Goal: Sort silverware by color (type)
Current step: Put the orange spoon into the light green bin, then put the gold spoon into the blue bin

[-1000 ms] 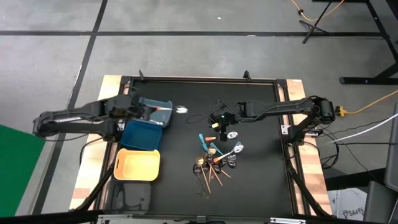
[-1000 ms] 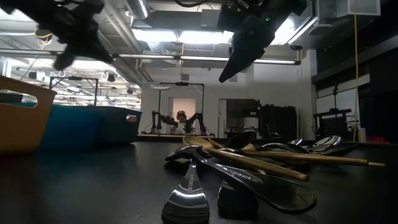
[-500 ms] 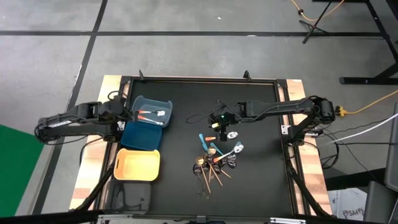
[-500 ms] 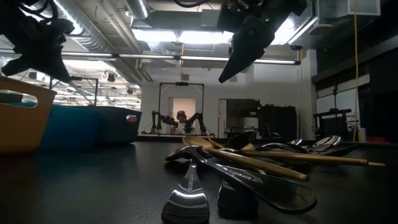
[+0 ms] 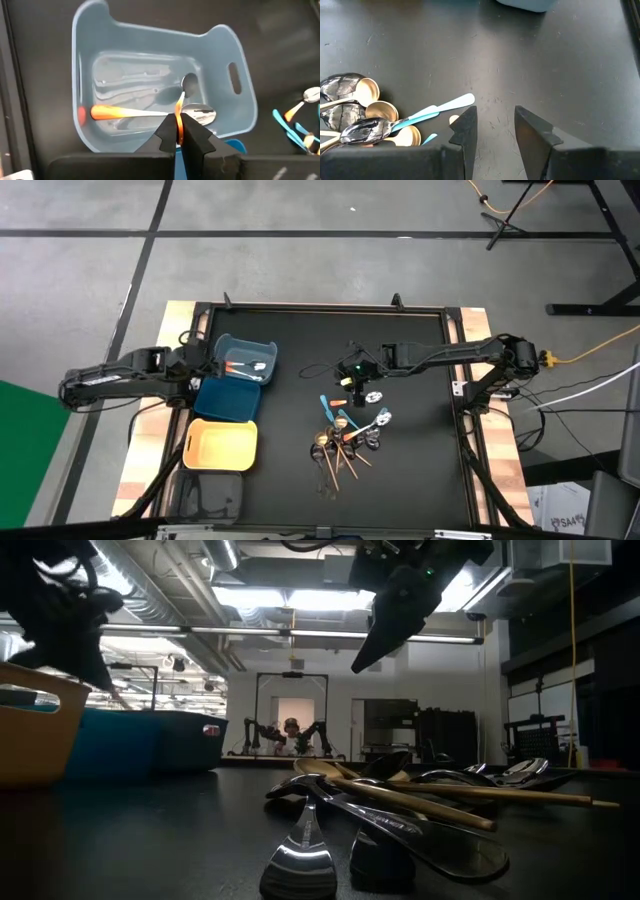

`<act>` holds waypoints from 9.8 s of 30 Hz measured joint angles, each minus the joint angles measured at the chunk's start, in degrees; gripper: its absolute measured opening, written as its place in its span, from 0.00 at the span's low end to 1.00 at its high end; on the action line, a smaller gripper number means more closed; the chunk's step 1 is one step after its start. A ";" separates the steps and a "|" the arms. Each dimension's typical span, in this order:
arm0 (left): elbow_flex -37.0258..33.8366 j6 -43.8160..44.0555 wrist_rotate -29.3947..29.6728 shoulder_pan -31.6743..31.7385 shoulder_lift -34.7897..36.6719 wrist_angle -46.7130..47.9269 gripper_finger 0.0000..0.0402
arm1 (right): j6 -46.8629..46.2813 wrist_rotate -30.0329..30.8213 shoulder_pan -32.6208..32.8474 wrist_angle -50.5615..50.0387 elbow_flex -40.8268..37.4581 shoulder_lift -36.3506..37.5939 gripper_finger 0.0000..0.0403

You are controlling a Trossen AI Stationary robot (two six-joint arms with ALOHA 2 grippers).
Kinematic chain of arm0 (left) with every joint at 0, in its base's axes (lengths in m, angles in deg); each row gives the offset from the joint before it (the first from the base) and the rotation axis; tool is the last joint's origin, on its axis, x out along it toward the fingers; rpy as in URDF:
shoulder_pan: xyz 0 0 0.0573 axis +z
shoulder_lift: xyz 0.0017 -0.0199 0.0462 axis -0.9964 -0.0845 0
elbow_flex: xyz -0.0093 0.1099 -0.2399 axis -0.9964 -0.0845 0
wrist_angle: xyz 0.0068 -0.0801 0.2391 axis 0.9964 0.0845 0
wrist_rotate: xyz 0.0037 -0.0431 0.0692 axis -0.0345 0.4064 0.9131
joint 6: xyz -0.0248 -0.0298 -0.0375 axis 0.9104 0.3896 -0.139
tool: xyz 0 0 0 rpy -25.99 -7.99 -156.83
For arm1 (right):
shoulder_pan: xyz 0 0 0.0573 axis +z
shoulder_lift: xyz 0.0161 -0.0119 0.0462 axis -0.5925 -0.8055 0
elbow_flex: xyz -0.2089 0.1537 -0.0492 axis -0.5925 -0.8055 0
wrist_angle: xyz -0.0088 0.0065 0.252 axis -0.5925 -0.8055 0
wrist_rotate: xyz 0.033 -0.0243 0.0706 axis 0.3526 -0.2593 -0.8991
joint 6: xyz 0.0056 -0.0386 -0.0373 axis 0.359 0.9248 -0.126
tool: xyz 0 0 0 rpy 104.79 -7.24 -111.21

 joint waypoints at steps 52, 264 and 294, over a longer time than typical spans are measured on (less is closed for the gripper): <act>-3.02 4.94 2.07 -0.02 0.00 -5.96 0.18 | -1.33 -6.47 10.49 -0.48 0.00 -0.01 0.30; 35.76 -82.23 -24.60 -24.74 -81.23 -48.84 0.01 | -0.21 9.91 10.47 -25.12 0.00 23.56 0.30; 36.02 -52.53 -0.18 -25.12 -48.43 5.38 0.01 | -0.19 9.03 10.47 -23.17 0.00 19.30 0.30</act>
